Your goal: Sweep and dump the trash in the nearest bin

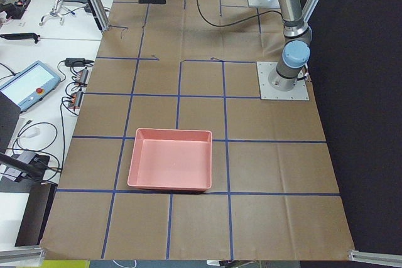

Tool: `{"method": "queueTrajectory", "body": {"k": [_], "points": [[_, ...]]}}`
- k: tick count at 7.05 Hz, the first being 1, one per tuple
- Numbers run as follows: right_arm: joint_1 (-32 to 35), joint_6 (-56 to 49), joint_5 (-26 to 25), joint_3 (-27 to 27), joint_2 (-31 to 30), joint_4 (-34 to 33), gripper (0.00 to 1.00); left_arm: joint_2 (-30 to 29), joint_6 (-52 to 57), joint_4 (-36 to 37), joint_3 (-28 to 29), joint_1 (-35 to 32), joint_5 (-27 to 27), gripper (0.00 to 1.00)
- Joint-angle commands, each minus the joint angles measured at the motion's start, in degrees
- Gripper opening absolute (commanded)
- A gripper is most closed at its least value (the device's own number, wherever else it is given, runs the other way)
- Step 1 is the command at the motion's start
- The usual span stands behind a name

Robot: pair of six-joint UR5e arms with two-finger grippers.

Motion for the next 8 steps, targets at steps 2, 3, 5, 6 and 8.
{"method": "queueTrajectory", "body": {"k": [2, 3, 5, 6, 8], "points": [[-4.2, -5.2, -0.4, -10.7, 6.1, 3.2, 0.02, 11.5, 0.4, 8.5, -19.2, 0.5, -0.1, 0.08], [-5.1, -6.4, -2.1, -14.9, 8.8, 3.8, 0.02, 14.4, 4.6, 9.2, -24.7, 0.5, -0.3, 0.08], [-5.5, -6.9, -5.8, -22.2, 13.6, 3.9, 0.02, 15.3, 5.5, 14.8, -30.3, -0.1, -0.7, 0.09], [-5.4, -6.7, -7.2, -24.9, 14.9, 3.9, 0.02, 14.7, 5.5, 15.0, -32.7, -0.7, -1.0, 0.08], [-5.3, -5.8, -8.6, -27.0, 15.3, 4.0, 0.03, 16.0, 2.7, 17.9, -37.5, -3.7, -6.9, 0.08]]}}
